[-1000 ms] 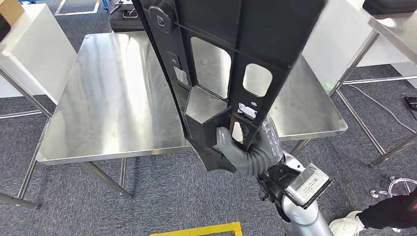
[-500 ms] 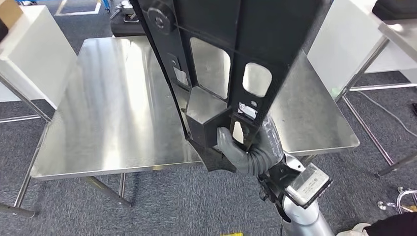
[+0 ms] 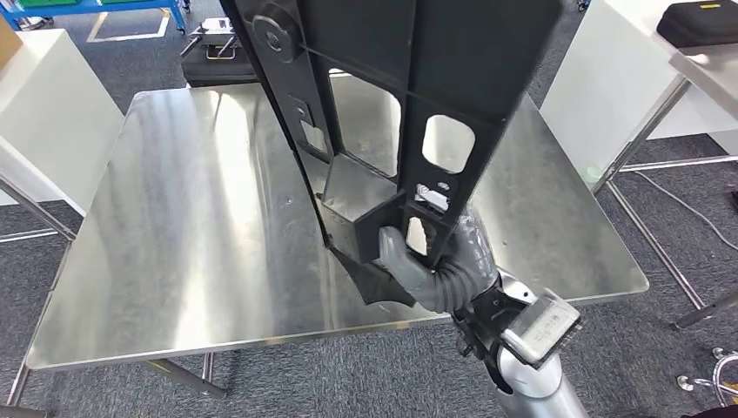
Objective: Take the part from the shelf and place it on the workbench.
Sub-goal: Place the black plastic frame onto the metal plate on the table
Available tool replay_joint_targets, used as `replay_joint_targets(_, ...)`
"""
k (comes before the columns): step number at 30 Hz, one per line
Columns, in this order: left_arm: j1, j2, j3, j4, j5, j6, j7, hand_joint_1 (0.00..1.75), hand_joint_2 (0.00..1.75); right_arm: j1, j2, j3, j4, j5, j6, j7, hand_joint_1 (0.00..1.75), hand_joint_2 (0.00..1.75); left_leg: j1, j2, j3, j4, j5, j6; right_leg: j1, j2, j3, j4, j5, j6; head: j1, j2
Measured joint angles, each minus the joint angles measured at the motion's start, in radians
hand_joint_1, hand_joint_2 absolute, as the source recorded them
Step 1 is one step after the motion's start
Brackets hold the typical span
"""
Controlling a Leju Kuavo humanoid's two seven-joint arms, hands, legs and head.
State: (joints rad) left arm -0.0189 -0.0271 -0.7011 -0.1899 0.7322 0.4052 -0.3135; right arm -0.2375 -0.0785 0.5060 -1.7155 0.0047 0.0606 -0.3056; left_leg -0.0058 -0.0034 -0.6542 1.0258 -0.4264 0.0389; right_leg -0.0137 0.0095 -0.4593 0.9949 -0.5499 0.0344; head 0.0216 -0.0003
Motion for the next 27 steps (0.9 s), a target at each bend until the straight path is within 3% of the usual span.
replay_joint_targets(2, 0.001, 0.0, 0.0, 0.0, -0.002, 0.001, 0.0, 0.0, 1.75, -0.001, 0.0, -0.001, -0.001, -0.004, 0.0, 0.0, 1.75, 1.75, 0.003, -0.003, 0.025, -0.011, -0.004, 0.014, -0.001, -0.001, -0.006, 0.037, 0.012, 0.013, 0.001, 0.0)
replay_joint_targets(3, 0.0, 0.0, 0.001, 0.0, -0.004, 0.001, 0.0, 0.0, 1.75, -0.001, 0.0, -0.001, -0.002, -0.006, 0.0, 0.0, 1.75, 1.75, 0.006, -0.003, 0.038, -0.014, -0.009, 0.019, -0.001, -0.001, -0.033, 0.082, 0.016, 0.015, 0.002, 0.0)
replay_joint_targets(4, 0.0, -0.001, 0.001, 0.0, -0.006, 0.0, 0.0, 0.0, 1.75, -0.002, -0.001, -0.002, -0.002, -0.006, 0.0, 0.0, 1.75, 1.75, 0.008, -0.004, 0.049, -0.017, -0.017, 0.023, -0.002, -0.002, -0.074, 0.144, 0.012, 0.015, 0.002, 0.0)
replay_joint_targets(6, 0.0, -0.002, 0.001, 0.0, -0.008, 0.0, 0.0, 0.0, 1.75, 0.0, -0.002, -0.003, -0.001, -0.007, 0.0, 0.0, 1.75, 1.75, 0.008, -0.006, 0.07, -0.017, -0.039, 0.027, -0.001, -0.002, -0.167, 0.265, -0.029, 0.009, 0.004, 0.0)
replay_joint_targets(8, 0.001, -0.003, 0.001, 0.0, -0.009, 0.0, 0.0, 0.0, 1.75, 0.002, -0.003, -0.004, 0.0, -0.007, 0.0, 0.0, 1.75, 1.75, 0.007, -0.009, 0.097, -0.017, -0.063, 0.028, 0.0, -0.002, -0.224, 0.295, -0.075, 0.005, 0.004, 0.0)
replay_joint_targets(9, 0.002, -0.003, 0.001, 0.0, -0.009, 0.0, 0.0, 0.0, 1.75, 0.002, -0.003, -0.004, 0.0, -0.007, 0.0, 0.0, 1.75, 1.75, 0.007, -0.011, 0.113, -0.017, -0.075, 0.027, 0.0, -0.002, -0.23, 0.265, -0.074, 0.011, 0.004, 0.0)
replay_joint_targets(10, 0.002, -0.003, 0.001, 0.0, -0.009, 0.0, 0.0, 0.0, 1.75, 0.002, -0.004, -0.004, 0.0, -0.007, 0.0, 0.0, 1.75, 1.75, 0.008, -0.013, 0.132, -0.017, -0.089, 0.025, 0.0, -0.003, -0.224, 0.209, -0.049, 0.021, 0.004, 0.0)
replay_joint_targets(12, 0.002, -0.003, 0.001, 0.0, -0.009, 0.0, 0.0, 0.0, 1.75, 0.003, -0.006, -0.004, 0.001, -0.007, 0.0, 0.0, 1.75, 1.75, 0.006, -0.015, 0.164, -0.018, -0.119, 0.019, 0.001, -0.009, -0.198, 0.086, 0.057, 0.037, 0.004, 0.0)
replay_joint_targets(14, 0.001, -0.003, 0.002, 0.0, -0.009, 0.0, 0.0, 0.0, 1.75, 0.005, -0.008, -0.004, 0.003, -0.007, 0.0, 0.0, 1.75, 1.75, 0.003, -0.016, 0.186, -0.022, -0.141, 0.008, 0.005, -0.011, -0.176, 0.029, 0.124, 0.022, 0.004, 0.0)
replay_joint_targets(16, -0.001, -0.003, 0.002, 0.0, -0.01, 0.0, 0.001, 0.0, 1.75, 0.004, -0.008, -0.005, 0.003, -0.004, -0.003, 0.003, 1.75, 1.75, 0.002, -0.015, 0.197, -0.014, -0.14, -0.002, 0.005, -0.006, -0.157, 0.022, 0.119, -0.005, 0.004, 0.0)
replay_joint_targets(18, -0.002, -0.004, 0.002, 0.0, -0.009, 0.002, 0.002, 0.0, 1.75, -0.001, -0.005, -0.004, 0.004, 0.019, -0.018, 0.014, 1.75, 1.75, 0.003, -0.012, 0.167, 0.053, -0.128, -0.01, -0.001, -0.004, -0.137, 0.016, 0.113, -0.02, 0.003, 0.0)
replay_joint_targets(19, -0.003, -0.004, 0.002, 0.0, -0.009, 0.005, 0.003, 0.0, 1.75, -0.005, -0.003, -0.004, 0.005, 0.042, -0.031, 0.026, 1.75, 1.75, 0.005, -0.01, 0.132, 0.109, -0.131, -0.015, -0.004, -0.004, -0.126, 0.014, 0.108, -0.027, 0.002, 0.0)
replay_joint_targets(21, -0.002, -0.005, 0.002, 0.0, -0.007, 0.017, 0.003, 0.0, 1.75, -0.018, 0.0, -0.001, 0.012, 0.111, -0.064, 0.06, 1.75, 1.75, 0.008, -0.005, 0.042, 0.223, -0.178, -0.025, -0.004, -0.004, -0.112, 0.012, 0.095, -0.037, 0.001, 0.0)
replay_joint_targets(23, 0.0, -0.005, 0.003, -0.001, -0.007, 0.03, 0.004, 0.0, 1.75, -0.038, 0.002, 0.004, 0.029, 0.192, -0.098, 0.092, 1.75, 1.75, 0.011, -0.004, -0.025, 0.269, -0.216, -0.031, -0.003, -0.001, -0.099, 0.012, 0.08, -0.039, 0.001, 0.0)
replay_joint_targets(24, 0.001, -0.004, 0.003, -0.002, -0.007, 0.034, 0.005, 0.0, 1.75, -0.051, 0.004, 0.008, 0.043, 0.233, -0.111, 0.108, 1.75, 1.75, 0.011, -0.003, -0.035, 0.246, -0.195, -0.032, -0.003, 0.0, -0.09, 0.012, 0.073, -0.037, 0.001, 0.0)
replay_joint_targets(26, 0.001, -0.004, 0.003, -0.004, -0.009, 0.04, 0.009, 0.0, 1.75, -0.085, 0.01, 0.019, 0.075, 0.306, -0.13, 0.138, 1.75, 1.75, 0.012, -0.001, -0.013, 0.127, -0.092, -0.025, -0.003, 0.003, -0.072, 0.011, 0.059, -0.034, 0.001, 0.0)
replay_joint_targets(27, 0.001, -0.003, 0.003, -0.006, -0.011, 0.041, 0.012, 0.0, 1.75, -0.105, 0.014, 0.026, 0.097, 0.348, -0.14, 0.156, 1.75, 1.75, 0.009, 0.001, 0.003, 0.07, -0.057, -0.02, -0.001, 0.003, -0.064, 0.011, 0.053, -0.03, 0.001, 0.0)
